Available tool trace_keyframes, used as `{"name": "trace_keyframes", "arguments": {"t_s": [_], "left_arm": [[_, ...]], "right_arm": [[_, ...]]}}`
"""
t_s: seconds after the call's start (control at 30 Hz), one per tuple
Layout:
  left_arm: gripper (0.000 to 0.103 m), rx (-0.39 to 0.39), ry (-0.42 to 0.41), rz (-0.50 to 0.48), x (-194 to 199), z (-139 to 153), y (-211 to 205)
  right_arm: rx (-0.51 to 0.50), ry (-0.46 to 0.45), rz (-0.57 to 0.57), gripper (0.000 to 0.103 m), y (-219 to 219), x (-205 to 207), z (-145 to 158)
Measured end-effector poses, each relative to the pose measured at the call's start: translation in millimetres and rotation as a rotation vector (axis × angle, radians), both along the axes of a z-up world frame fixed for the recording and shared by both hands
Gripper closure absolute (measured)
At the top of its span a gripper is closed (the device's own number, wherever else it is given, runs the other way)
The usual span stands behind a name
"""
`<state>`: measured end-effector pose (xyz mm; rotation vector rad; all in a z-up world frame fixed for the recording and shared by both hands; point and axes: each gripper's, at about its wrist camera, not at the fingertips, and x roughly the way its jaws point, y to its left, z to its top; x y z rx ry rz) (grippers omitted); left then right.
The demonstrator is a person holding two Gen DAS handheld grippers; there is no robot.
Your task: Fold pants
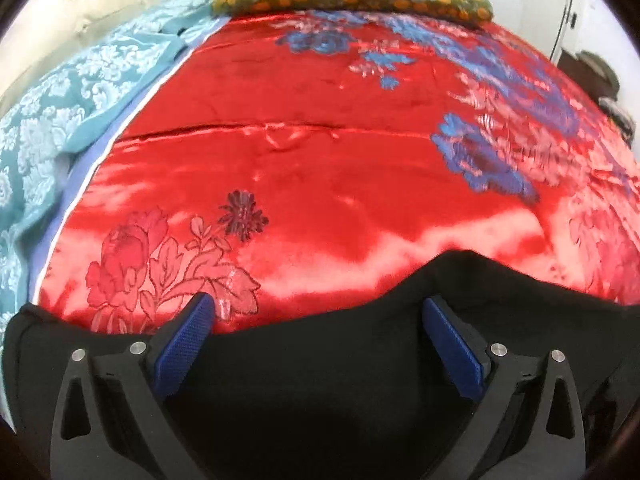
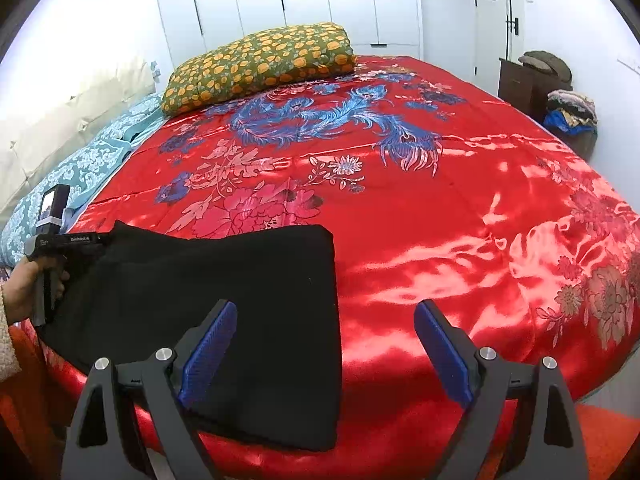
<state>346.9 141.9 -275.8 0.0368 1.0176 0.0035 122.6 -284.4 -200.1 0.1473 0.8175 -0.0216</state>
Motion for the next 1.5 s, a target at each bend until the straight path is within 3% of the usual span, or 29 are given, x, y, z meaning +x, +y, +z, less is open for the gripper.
{"name": "trace_keyframes", "arguments": {"t_s": [0.43, 0.67, 0.8, 0.97, 1.07, 1.2, 1.3, 1.5], "left_arm": [[0.0, 0.02, -0.016, -0.009, -6.9, -0.6, -7.3], [0.0, 0.019, -0.016, -0.009, -6.8, -0.6, -7.1], [0.0, 0.018, -0.016, -0.009, -6.9, -0.8, -7.7], [0.0, 0.018, -0.016, -0.009, -7.0, -0.7, -7.5], [0.0, 0.018, -0.016, -0.009, -6.8, -0.7, -7.1], [0.0, 0.018, -0.016, -0.009, -6.8, -0.7, -7.0], [0.0, 0.018, -0.016, -0.009, -6.8, -0.7, -7.3], [0.0, 0.018, -0.016, -0.009, -6.8, -0.7, -7.3]], "right_arm": [[0.055, 0.023, 0.011, 0.013, 2.4, 15.8, -3.8], [0.079, 0.015, -0.037, 0.013, -9.8, 17.6, 11.6], [0.147, -0.028, -0.067, 0.013, -17.7, 24.7, 29.7], [0.092, -0.079, -0.082, 0.01, -14.9, 27.0, 28.4], [0.21, -0.039, -0.066, 0.01, -18.1, 47.8, 26.5], [0.075, 0.013, -0.001, 0.01, -5.2, 73.6, 20.8], [0.096, 0.051, -0.016, 0.01, -11.6, 85.0, 15.2], [0.11, 0.029, -0.056, 0.01, -22.7, 92.1, 21.3]]}}
